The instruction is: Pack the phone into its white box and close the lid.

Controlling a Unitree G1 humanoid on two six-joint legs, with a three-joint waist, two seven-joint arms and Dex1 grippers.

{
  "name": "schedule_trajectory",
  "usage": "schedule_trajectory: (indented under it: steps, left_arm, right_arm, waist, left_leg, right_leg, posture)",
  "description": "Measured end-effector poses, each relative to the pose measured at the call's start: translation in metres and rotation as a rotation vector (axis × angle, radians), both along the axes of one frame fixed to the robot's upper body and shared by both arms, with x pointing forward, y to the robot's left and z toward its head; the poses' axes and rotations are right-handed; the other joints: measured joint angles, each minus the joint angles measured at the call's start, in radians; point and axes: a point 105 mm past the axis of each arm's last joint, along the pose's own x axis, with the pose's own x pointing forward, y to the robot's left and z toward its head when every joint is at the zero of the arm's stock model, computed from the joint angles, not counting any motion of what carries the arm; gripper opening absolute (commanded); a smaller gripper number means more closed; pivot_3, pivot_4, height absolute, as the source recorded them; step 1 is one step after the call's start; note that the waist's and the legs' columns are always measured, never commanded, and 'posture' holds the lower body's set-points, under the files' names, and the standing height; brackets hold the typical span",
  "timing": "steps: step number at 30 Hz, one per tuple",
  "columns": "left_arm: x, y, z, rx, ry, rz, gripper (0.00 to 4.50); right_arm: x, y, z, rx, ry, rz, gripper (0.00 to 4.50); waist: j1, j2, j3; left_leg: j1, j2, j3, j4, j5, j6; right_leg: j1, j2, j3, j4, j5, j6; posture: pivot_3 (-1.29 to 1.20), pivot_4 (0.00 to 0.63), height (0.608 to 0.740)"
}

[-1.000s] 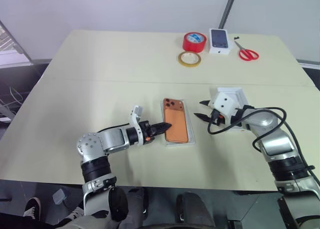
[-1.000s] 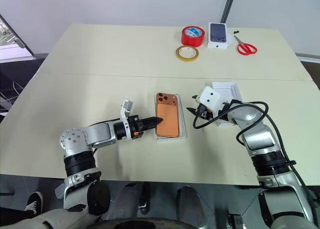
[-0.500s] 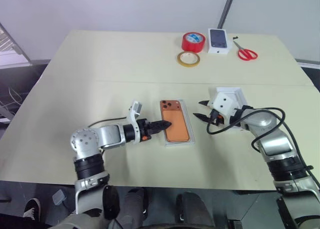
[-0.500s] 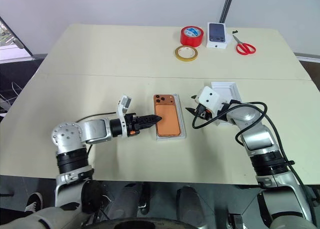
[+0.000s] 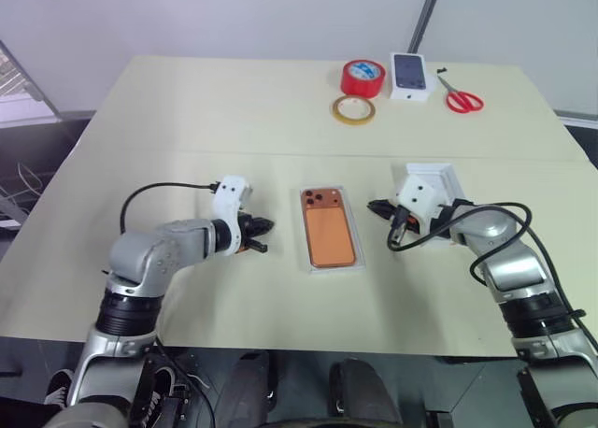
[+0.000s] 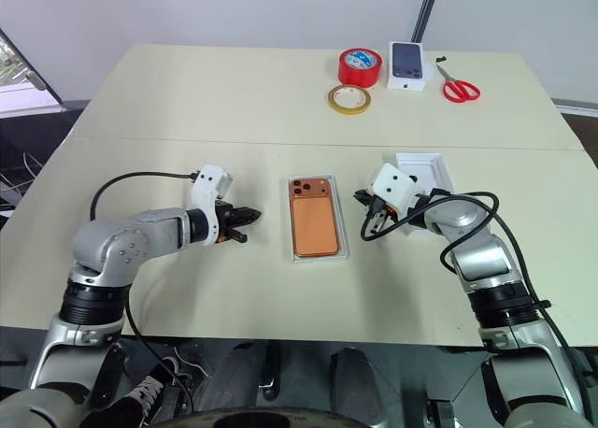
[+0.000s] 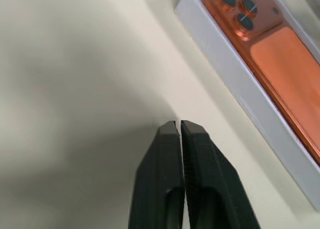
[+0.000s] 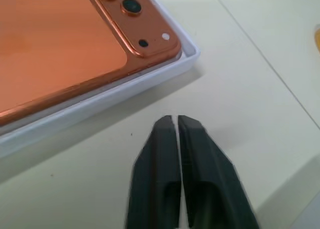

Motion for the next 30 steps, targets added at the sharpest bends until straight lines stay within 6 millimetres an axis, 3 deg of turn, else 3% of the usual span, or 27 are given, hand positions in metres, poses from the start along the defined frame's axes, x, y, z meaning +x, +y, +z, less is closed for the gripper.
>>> schedule_trajectory:
  steps: [8,14,18,30]
  left_arm:
    - [0.009,-0.029,-0.007,0.042,-0.078,-0.129,0.0]
    - [0.013,-0.065,-0.01,-0.018,-0.074,-0.22,0.0]
    - [0.015,-0.075,-0.01,-0.035,-0.073,-0.241,0.0]
    - [-0.001,-0.112,-0.011,-0.041,-0.049,-0.4,0.0]
  right_arm:
    - [-0.013,0.002,-0.028,-0.073,0.057,0.031,0.05]
    - [-0.038,0.008,-0.031,-0.036,0.144,0.091,0.05]
    - [-0.045,0.005,-0.031,-0.024,0.181,0.089,0.05]
    - [-0.051,-0.035,-0.023,-0.069,0.193,-0.039,0.05]
  waist:
    - [0.004,0.001,0.0]
    - [0.008,0.001,-0.001]
    - [0.006,0.001,-0.001]
    - [0.02,0.001,0.0]
  left_leg:
    - [0.0,0.0,-0.001,0.002,-0.003,0.005]
    - [0.0,0.0,-0.001,0.004,-0.004,0.008]
    - [0.0,0.0,-0.001,0.004,-0.005,0.009]
    - [-0.001,0.0,-0.001,0.004,-0.005,0.009]
  right_leg:
    - [0.002,-0.001,-0.001,0.0,0.0,0.0]
    - [0.004,-0.001,-0.001,-0.001,0.0,0.0]
    - [0.004,-0.001,-0.001,-0.001,0.0,0.0]
    - [0.002,-0.001,-0.001,-0.001,0.0,0.0]
  posture:
    - [0.0,0.15,0.728]
    - [0.0,0.15,0.728]
    - [0.0,0.15,0.728]
    - [0.0,0.15,0.728]
